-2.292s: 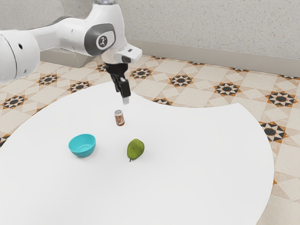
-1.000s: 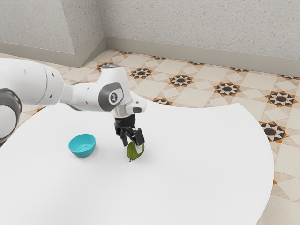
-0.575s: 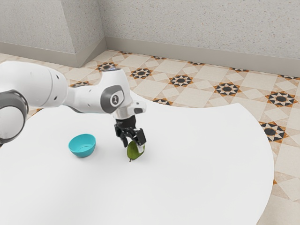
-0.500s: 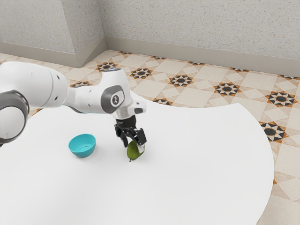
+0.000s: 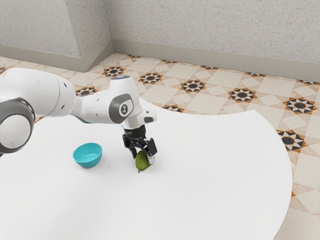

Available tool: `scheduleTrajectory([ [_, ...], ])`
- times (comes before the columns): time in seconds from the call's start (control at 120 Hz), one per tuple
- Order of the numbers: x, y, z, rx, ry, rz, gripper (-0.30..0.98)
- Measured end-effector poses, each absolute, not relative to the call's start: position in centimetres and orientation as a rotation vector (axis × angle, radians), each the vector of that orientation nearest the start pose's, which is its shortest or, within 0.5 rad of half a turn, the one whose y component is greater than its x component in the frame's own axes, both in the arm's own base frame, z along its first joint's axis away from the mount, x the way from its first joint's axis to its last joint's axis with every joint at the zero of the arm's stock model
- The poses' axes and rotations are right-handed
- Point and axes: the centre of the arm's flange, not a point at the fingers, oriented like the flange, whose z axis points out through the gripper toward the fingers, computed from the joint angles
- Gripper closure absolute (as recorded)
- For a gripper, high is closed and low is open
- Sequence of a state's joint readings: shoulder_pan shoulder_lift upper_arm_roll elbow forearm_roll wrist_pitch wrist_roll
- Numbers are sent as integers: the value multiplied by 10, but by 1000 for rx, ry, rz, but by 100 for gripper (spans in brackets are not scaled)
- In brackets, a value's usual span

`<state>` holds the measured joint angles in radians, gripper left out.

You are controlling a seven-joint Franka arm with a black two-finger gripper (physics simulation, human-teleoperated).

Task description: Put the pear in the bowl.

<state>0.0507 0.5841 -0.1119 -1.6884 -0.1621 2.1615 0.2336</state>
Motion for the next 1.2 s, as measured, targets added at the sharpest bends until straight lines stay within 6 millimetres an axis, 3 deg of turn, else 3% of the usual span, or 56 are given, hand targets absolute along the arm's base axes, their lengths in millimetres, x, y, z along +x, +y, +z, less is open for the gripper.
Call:
scheduleTrajectory([
  [0.3, 666, -40, 245, -3329, 286, 164, 19],
  [0.508, 666, -40, 244, -3327, 278, 164, 25],
  [0.692, 669, -36, 272, -3320, 267, 96, 30],
  [0.958, 663, 14, 327, -3305, 152, -3, 32],
  [1.2, 657, 78, 342, -3291, -12, -31, 33],
])
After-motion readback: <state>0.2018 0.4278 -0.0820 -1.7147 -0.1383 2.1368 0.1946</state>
